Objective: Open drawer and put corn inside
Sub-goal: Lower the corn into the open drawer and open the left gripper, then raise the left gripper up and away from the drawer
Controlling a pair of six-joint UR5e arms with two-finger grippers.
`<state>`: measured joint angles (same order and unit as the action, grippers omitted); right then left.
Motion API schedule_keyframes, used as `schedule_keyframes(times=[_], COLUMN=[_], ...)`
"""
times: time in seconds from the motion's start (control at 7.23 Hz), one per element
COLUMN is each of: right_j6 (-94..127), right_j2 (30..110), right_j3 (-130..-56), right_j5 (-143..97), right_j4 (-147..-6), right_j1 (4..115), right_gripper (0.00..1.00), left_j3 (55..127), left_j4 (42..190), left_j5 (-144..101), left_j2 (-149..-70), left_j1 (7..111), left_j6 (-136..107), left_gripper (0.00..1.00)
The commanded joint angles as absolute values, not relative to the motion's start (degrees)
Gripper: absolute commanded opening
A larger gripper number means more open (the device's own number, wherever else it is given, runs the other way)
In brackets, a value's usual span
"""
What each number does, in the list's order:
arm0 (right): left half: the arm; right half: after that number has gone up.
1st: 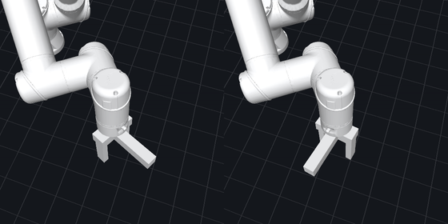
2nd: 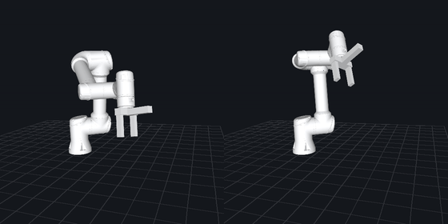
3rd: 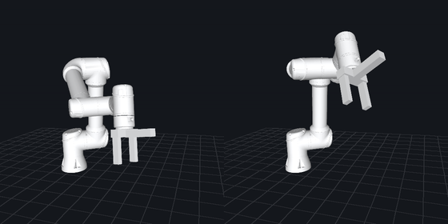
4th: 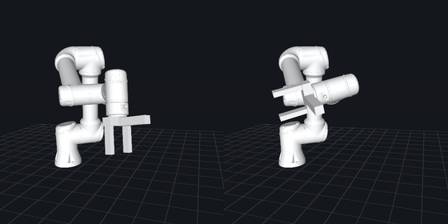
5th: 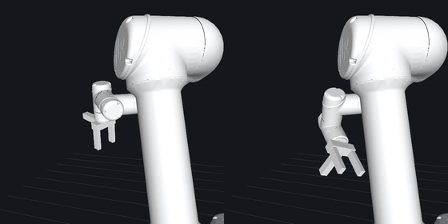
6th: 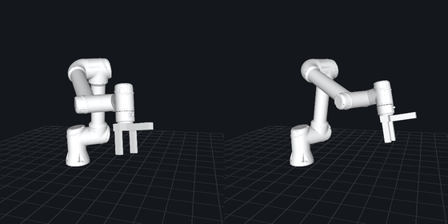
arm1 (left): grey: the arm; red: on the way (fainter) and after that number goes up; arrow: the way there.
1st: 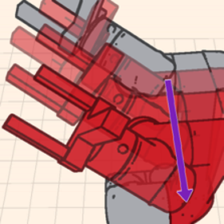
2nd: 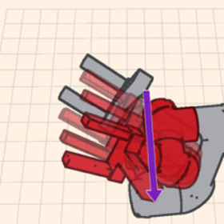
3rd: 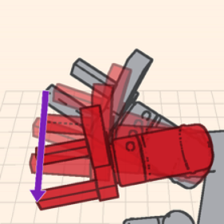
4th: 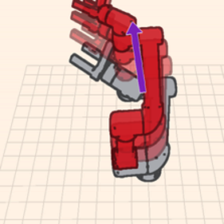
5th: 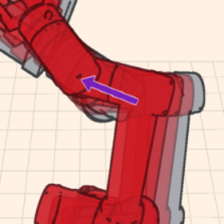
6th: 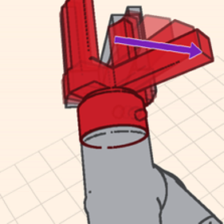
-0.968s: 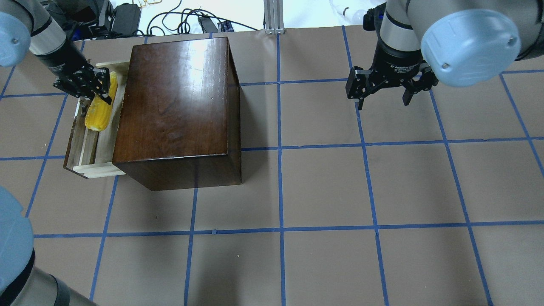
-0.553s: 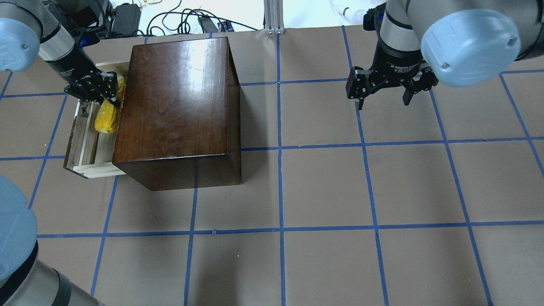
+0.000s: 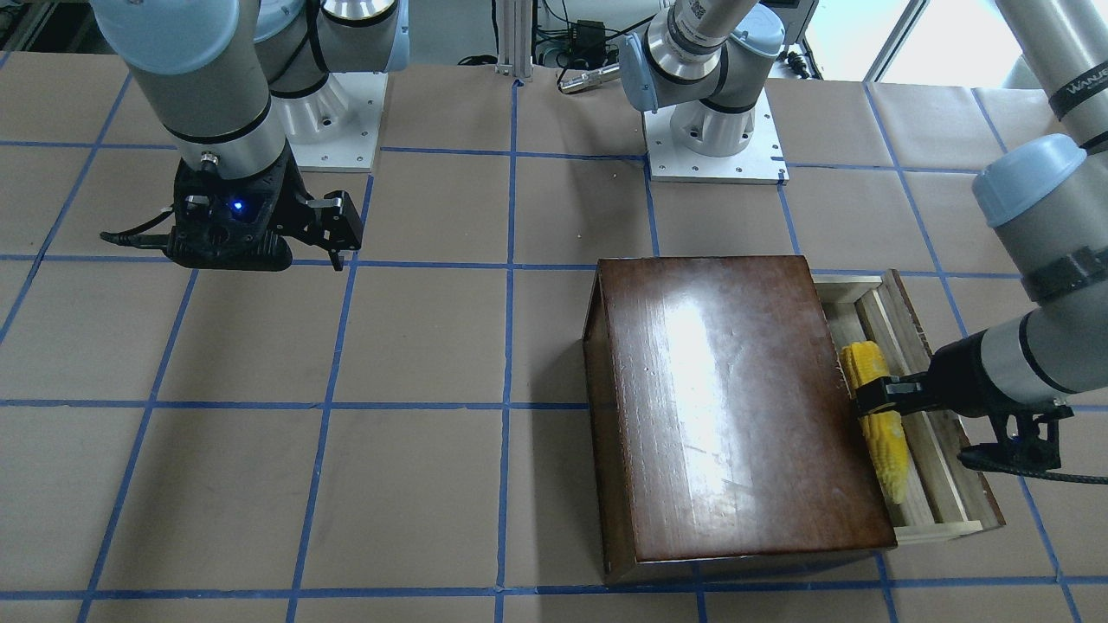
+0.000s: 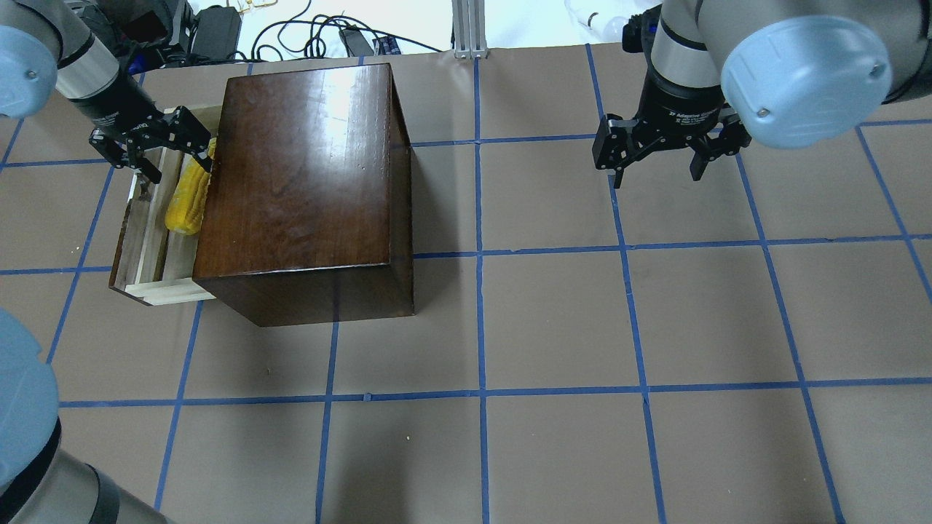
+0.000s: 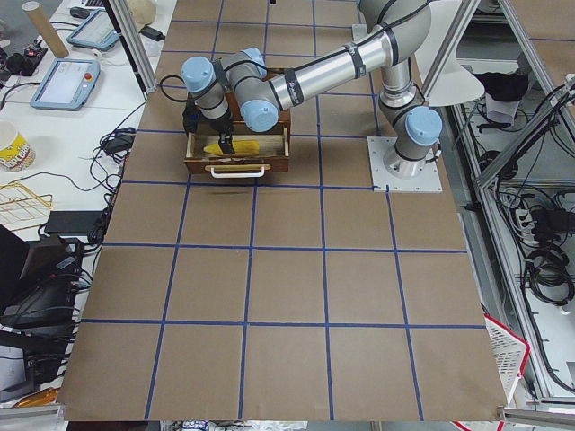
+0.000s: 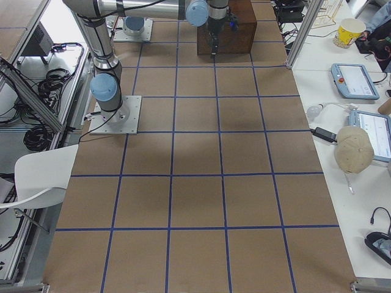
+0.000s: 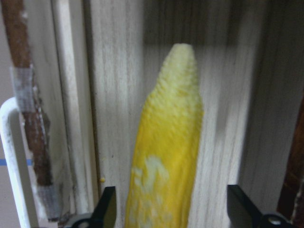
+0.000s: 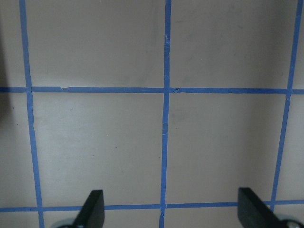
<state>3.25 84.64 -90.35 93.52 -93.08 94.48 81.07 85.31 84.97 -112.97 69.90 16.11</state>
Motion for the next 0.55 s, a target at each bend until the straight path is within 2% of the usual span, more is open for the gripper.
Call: schedule_keyframes(times=[0.0,0.41], right_j6=[3.3,3.2], right_j2=[84.6,84.6], right_j3=[-90.4,-90.4], right_j5=[93.5,93.5], right_j4=[-93.1,-93.2], right_j1=[94.5,94.5], right_gripper=[1.00,1.00], left_j3=[80.7,74.7], left_j4=[86.0,94.1], left_j5=[86.4,88.8], left_j2=[-111.3,-107.8], left_j1=[70.0,71.9], left_j6=[16.2,15.6], left_gripper=[1.00,1.00])
